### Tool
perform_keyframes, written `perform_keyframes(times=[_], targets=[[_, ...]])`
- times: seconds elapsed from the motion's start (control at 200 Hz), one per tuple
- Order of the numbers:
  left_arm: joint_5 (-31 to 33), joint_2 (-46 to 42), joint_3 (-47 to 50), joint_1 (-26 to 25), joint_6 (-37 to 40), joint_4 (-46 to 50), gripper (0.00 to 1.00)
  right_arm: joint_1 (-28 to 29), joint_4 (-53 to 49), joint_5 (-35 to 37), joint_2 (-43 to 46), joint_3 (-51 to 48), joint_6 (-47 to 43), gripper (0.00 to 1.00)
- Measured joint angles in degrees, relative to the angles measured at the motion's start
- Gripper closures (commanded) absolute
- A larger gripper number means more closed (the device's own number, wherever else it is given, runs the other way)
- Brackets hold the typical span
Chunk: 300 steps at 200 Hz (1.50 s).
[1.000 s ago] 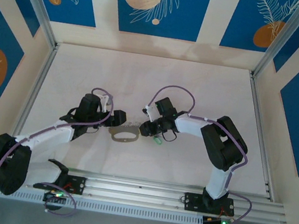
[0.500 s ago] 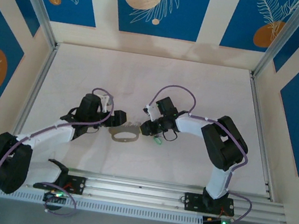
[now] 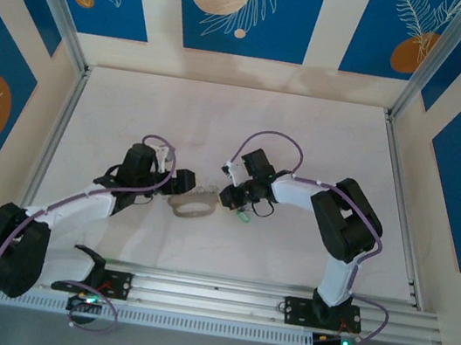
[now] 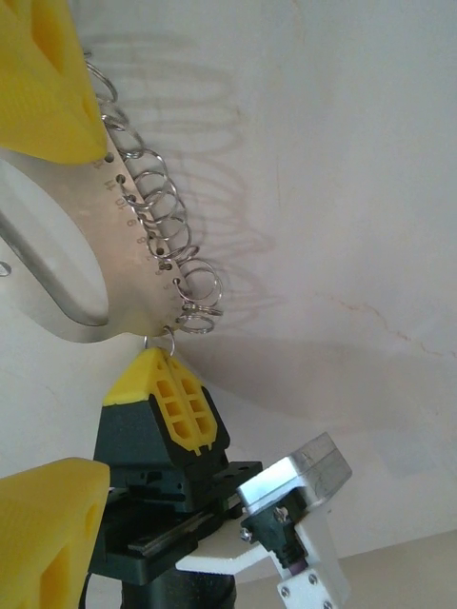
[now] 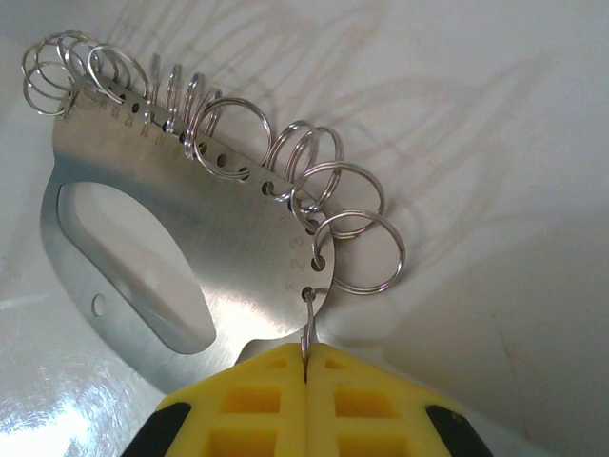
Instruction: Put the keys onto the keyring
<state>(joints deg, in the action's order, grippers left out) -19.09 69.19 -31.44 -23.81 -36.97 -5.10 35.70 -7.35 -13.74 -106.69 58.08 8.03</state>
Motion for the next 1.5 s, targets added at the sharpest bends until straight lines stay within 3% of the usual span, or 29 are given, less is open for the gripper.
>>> perform_keyframes(times=[0.31,0.64,1.16,1.5], targets=[[1.1,-0.1,-2.1,0.0,-0.8,1.7,0.11,-0.5,-0.5,0.0,3.0,0.0,0.0,1.00],[3.7,-5.9,-4.5,0.0,0.4,6.1,0.13,-0.5,-4.7,1.6,9.6,4.9,-0.3,1.00],[-0.5,-5.8,-22.7,0.1,7.9,15.5,0.18,-0.5,-6.5,7.9,20.5,11.7,-5.2,1.00],[-5.8,0.8,-36.3,0.5,10.6,19.4,0.19,-1.2,-2.9,5.4,30.1,10.7,-0.6,1.00]])
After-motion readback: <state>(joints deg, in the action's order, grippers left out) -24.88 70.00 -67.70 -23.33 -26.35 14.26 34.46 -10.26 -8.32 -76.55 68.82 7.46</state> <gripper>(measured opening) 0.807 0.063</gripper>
